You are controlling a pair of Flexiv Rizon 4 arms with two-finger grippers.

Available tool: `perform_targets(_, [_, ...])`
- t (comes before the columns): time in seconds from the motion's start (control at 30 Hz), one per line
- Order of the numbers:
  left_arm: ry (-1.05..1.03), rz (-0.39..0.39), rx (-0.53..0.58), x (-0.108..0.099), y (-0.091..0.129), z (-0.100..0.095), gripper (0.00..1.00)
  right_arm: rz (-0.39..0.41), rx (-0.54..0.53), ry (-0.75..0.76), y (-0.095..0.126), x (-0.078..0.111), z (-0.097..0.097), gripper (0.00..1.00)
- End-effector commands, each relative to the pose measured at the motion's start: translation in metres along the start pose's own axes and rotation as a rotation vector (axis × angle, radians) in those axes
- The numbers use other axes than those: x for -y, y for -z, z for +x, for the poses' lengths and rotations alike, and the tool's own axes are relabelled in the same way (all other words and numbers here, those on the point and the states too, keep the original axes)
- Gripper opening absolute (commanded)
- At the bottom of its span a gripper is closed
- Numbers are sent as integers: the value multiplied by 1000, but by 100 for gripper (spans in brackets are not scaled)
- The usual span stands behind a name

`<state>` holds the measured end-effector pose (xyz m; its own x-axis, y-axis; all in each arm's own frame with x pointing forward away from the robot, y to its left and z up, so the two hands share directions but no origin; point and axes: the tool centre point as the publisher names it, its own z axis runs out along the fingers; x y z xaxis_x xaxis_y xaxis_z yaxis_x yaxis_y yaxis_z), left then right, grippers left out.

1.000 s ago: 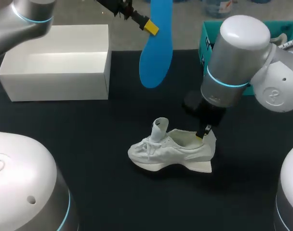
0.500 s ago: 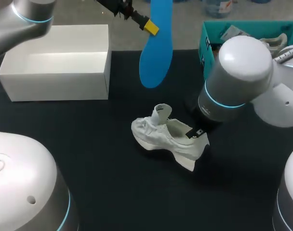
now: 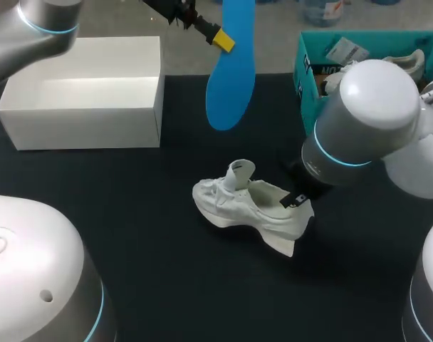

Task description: Take the shoe out of the shoebox, open the shoe tongue, remove and reinsert the insole, then place the shoe into the shoebox

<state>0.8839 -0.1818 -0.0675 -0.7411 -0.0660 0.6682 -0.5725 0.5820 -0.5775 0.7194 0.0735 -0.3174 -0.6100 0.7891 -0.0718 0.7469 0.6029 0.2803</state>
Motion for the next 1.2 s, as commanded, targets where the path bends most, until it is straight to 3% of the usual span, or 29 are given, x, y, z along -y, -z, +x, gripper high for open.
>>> perform_targets(0.03, [-1,-1,-1,0,0,0,0,-6,-1,-1,1,2,0,0])
perform_targets(0.23, [-1,-1,-1,0,0,0,0,-4,-5,-22,0,2,0,0])
perform_targets(0.7, [-1,-1,-1,0,0,0,0,-25,55,-480,1,2,-3,0])
perform_targets(0.93, [-1,-1,-1,0,0,0,0,23,61,-580,-5,4,0,0])
perform_targets(1.2, [-1,-1,-1,0,0,0,0,18,71,-624,-8,4,5,0])
